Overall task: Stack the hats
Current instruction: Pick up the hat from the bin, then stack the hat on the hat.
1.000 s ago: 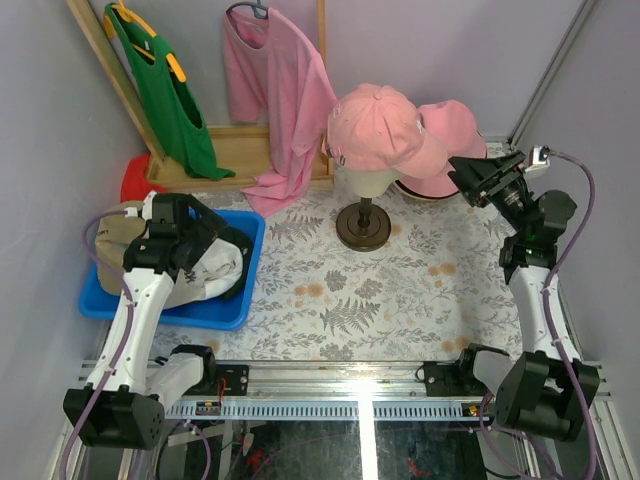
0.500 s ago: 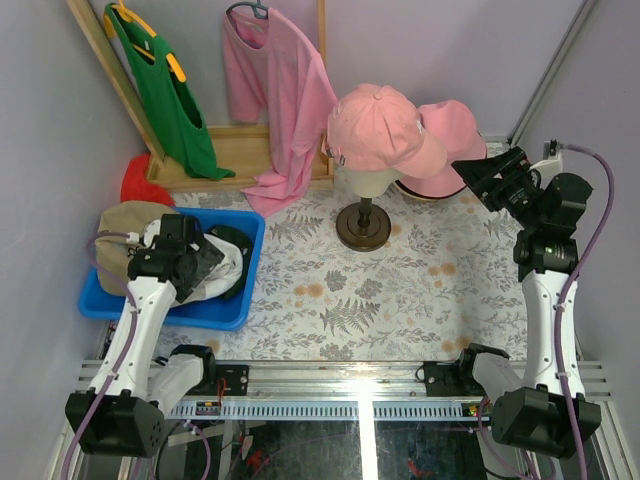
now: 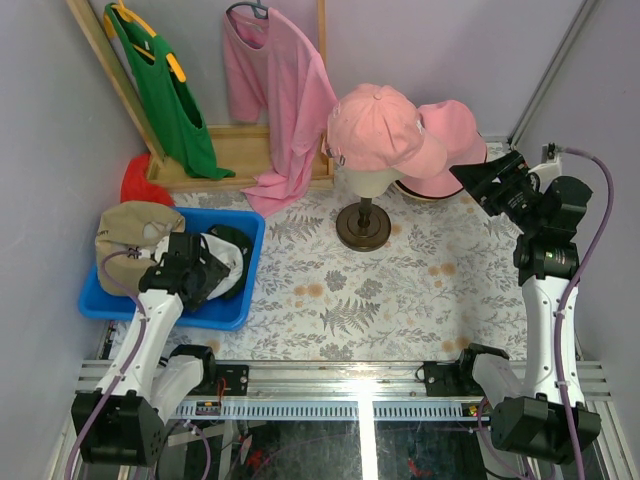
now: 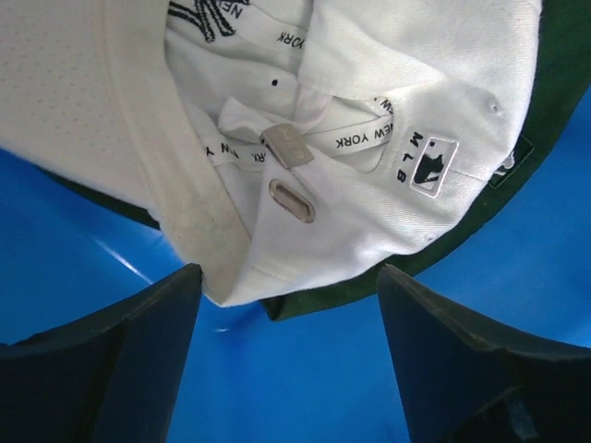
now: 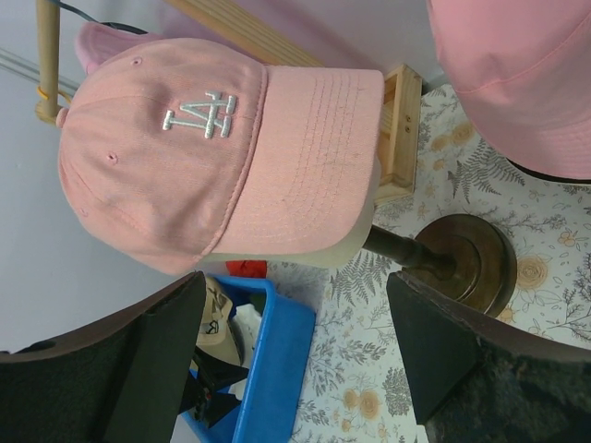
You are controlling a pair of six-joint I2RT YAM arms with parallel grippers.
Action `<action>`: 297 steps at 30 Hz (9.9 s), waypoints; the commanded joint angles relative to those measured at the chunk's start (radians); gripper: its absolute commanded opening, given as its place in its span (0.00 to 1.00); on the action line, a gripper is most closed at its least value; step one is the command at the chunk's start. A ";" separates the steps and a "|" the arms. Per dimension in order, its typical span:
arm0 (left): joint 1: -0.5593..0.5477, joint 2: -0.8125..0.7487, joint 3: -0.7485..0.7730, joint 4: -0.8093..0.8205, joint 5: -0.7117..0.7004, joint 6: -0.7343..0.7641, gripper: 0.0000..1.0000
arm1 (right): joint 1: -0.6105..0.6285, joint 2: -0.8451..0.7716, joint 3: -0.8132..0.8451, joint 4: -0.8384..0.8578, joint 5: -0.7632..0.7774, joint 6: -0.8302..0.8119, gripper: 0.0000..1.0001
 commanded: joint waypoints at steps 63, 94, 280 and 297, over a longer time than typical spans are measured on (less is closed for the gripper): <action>-0.228 0.301 1.043 0.641 -0.039 -0.757 0.00 | 0.534 0.276 0.793 -0.070 0.183 0.218 0.88; -0.579 0.470 1.165 0.837 -0.607 -1.063 0.00 | 1.276 0.481 0.633 0.198 0.942 0.390 0.87; -0.329 0.508 0.705 1.203 0.267 -0.084 0.32 | 0.257 0.467 0.014 1.270 -0.043 0.770 0.00; -0.368 0.620 0.806 1.178 0.294 -0.082 0.32 | 0.257 0.297 -0.221 1.251 0.178 0.669 0.00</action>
